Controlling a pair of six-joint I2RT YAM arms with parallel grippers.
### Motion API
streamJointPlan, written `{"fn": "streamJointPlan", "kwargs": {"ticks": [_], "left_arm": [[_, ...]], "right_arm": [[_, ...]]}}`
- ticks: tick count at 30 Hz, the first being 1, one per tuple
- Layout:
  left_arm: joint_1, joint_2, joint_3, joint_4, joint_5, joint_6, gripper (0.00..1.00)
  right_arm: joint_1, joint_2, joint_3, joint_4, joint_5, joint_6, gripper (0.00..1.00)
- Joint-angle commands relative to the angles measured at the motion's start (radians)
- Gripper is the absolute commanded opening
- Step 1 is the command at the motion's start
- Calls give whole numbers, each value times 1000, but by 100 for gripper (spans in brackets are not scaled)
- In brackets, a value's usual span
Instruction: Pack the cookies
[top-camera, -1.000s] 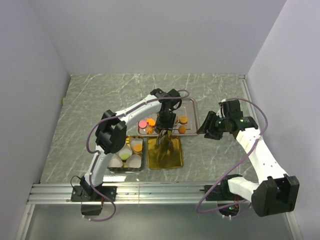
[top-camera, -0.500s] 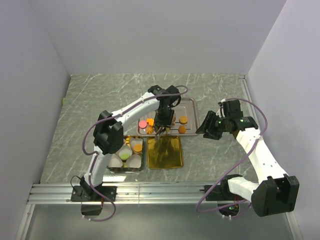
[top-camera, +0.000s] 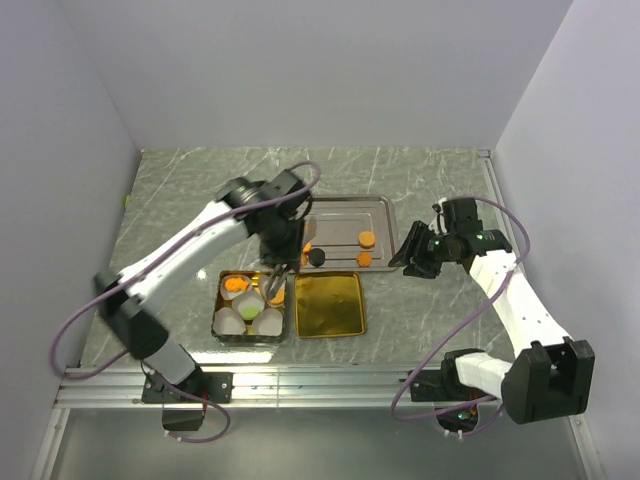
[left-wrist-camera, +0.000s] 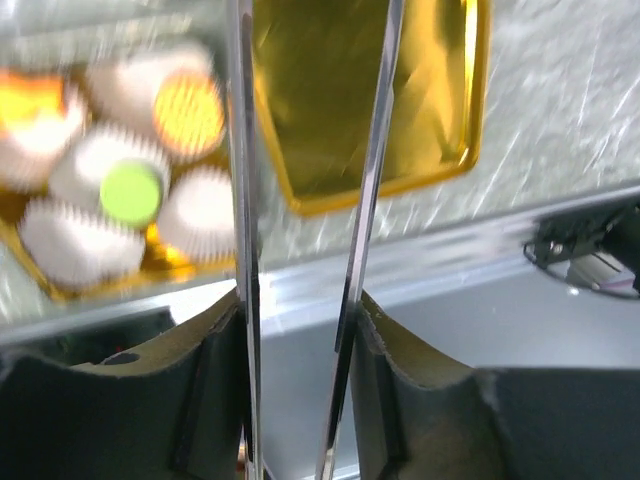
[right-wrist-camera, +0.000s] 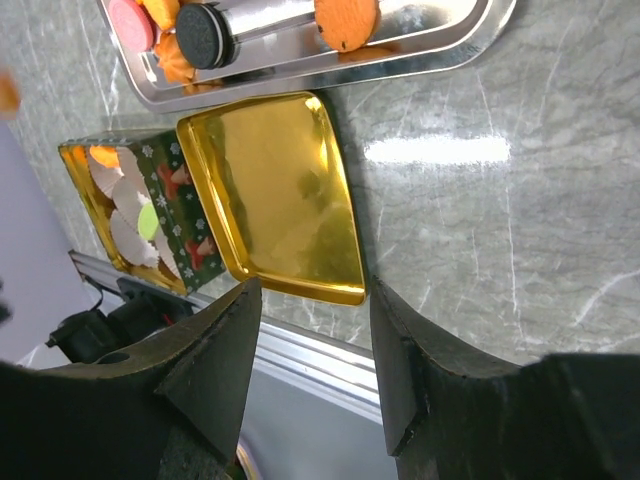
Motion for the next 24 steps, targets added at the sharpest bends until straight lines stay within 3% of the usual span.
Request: {"fn": "streamJointPlan", "kwargs": {"ticks": [1, 11, 24], "left_arm": [[-2, -220, -149, -53, -11, -110, 44], [3, -623, -578, -54, 17, -293, 45], [44, -790, -772, -65, -14, -436, 44]], "right_arm": [[-3, 23, 30, 43, -36, 3, 55], [41, 89, 81, 49, -36, 4, 55], [101, 84, 55, 44, -25, 11, 55]]}}
